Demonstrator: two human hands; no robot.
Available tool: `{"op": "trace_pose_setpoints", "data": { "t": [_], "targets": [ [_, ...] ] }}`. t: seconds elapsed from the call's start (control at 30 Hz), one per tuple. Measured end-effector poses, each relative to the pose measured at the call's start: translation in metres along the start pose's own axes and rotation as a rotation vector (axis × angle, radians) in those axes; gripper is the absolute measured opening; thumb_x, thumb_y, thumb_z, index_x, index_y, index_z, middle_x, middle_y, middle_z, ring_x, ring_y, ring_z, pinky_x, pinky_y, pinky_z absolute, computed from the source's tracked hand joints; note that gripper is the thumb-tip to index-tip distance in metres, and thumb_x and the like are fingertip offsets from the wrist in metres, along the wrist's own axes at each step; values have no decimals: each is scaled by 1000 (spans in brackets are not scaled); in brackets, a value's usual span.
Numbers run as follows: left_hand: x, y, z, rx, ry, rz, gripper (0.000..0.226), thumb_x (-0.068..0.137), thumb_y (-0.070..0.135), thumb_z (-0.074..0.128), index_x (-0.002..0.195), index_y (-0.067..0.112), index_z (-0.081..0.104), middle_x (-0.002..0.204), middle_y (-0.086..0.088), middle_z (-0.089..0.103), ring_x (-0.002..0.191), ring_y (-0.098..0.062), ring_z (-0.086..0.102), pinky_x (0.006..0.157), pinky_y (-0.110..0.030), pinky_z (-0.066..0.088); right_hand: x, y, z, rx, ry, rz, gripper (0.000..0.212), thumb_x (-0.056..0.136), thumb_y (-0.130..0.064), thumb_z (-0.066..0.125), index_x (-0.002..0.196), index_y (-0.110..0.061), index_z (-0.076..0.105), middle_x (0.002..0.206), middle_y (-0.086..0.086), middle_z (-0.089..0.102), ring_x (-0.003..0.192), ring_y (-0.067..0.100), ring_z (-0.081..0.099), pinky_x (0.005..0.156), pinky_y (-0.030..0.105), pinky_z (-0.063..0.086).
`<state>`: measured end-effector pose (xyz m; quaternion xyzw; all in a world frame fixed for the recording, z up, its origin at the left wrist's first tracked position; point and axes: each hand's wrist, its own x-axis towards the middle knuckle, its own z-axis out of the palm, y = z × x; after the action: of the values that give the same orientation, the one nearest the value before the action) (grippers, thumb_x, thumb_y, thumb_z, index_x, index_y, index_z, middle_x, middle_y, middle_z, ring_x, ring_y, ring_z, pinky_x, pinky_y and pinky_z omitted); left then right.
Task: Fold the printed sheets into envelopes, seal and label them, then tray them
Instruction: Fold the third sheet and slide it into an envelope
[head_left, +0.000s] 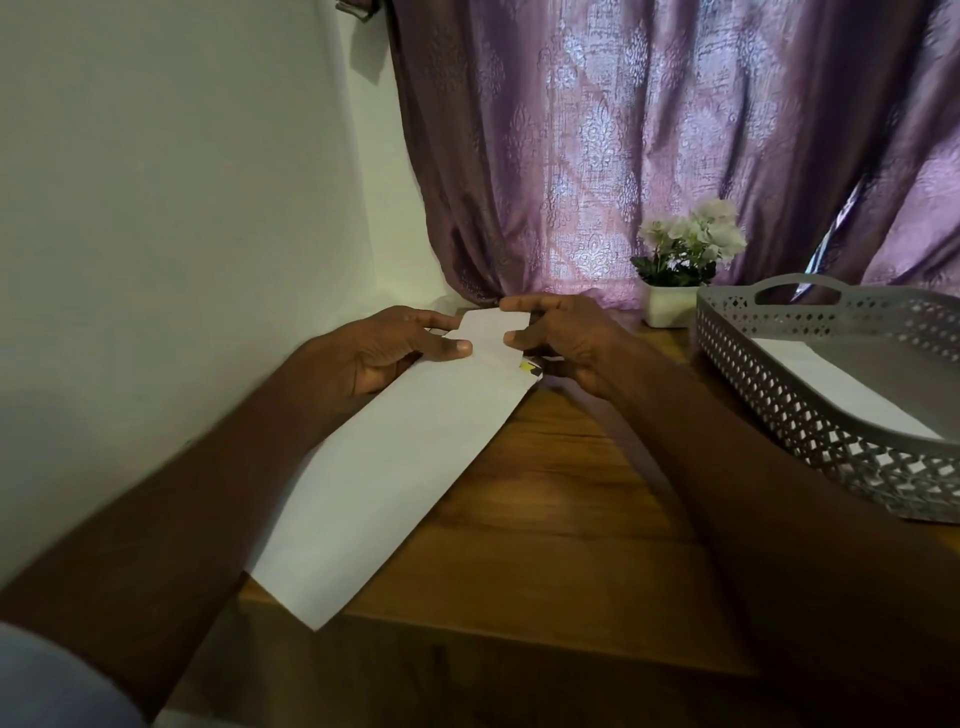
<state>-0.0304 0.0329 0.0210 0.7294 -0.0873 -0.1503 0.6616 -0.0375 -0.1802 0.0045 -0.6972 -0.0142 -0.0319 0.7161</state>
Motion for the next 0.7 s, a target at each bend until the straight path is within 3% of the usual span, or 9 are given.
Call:
{"op": "trace_pose_setpoints", "data": {
  "t": [0.17,0.3,0.47,0.6,0.7],
  "targets": [
    [2,0,0,39,45,6,55,79,-3,80,131,8,65,106,-16,77,81,-26,78,66,-34,64,-4,-2,0,42,-27,47,34,82,12,73,107,-10,73,114,18,74,98,31,73,60,30,59],
    [1,3,0,34,39,43,59,69,1,85,126,9,69,112,-18,75,89,-28,76,72,-36,64,1,-2,-3,123,-74,144,28,88,10,67,106,-12,69,119,16,72,107,31,71,83,39,62],
    [0,5,2,28,49,74,38,80,-5,80,113,12,72,88,-7,81,76,-22,79,64,-32,63,3,-2,-4,84,-53,145,29,85,8,71,104,-15,70,117,14,73,109,31,70,93,46,59],
    [1,5,2,70,80,111,42,76,2,85,115,14,74,105,-10,77,86,-24,77,73,-34,63,5,-4,-2,155,-56,168,27,88,13,65,102,-10,67,119,18,70,109,34,70,87,45,60],
    [-1,6,-2,125,65,66,51,68,25,88,115,10,75,109,-15,78,91,-27,76,84,-37,62,4,-6,-1,209,-33,125,29,88,16,63,102,-9,65,117,18,68,106,34,67,92,43,57]
  ]
}}
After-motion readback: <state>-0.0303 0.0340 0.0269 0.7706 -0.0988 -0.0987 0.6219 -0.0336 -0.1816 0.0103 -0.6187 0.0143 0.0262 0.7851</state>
